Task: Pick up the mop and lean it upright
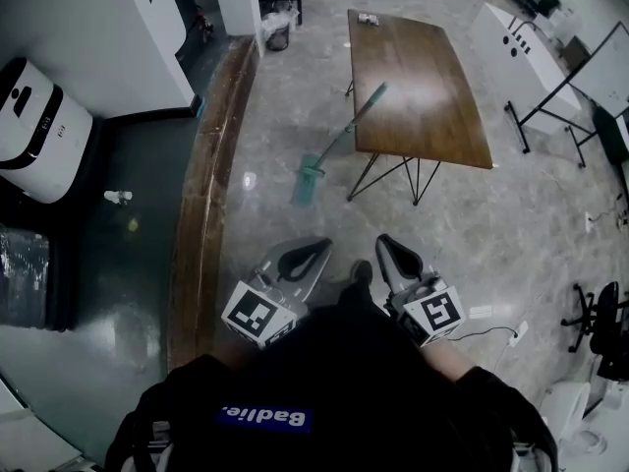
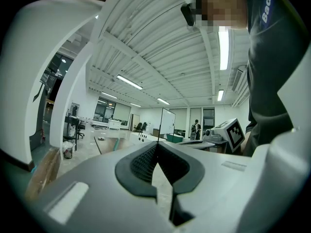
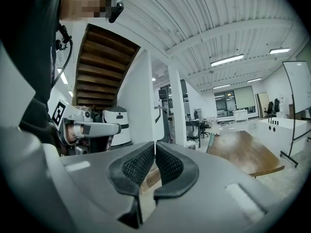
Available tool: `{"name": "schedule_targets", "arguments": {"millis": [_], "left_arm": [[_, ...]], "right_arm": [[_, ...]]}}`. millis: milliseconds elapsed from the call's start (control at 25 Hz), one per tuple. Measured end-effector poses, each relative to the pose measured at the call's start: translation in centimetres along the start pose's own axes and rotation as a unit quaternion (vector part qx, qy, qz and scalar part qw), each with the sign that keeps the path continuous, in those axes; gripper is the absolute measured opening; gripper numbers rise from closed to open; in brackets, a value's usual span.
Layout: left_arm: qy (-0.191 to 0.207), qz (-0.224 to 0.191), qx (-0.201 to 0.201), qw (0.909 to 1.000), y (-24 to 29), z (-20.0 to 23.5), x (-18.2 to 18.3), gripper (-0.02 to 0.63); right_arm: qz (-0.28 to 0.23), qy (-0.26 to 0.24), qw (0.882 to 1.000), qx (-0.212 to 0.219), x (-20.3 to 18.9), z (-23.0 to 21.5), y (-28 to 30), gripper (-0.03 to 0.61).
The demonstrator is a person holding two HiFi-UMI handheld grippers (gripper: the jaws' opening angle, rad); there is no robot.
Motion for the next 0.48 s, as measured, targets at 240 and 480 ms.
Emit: {"name": "schedule_targets", "arguments": {"millis": [240,480], "left_arm": [[0.006,0.021,0.020,0.9996,2.2,1.7,0.0,0.018],[0.002,0.018,0.041,0.9990,6.5,3.5,0.3,0.018]], "right_arm": [[-0.004,0.007,1.000,0.020,0.0,-2.5,2.2,0.017],[-0.004,0.011,0.999,0.040,1.0,-6.9,4.7,0.017]]}}
Point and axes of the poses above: the fingertips, and each gripper's own axes: y forward along the fingers, z to its left, x out of its top, the point moved 3 cm from there along -y, backward along the fingers, and after that the axes turned 4 degrees about -x, right-handed, at the moved point
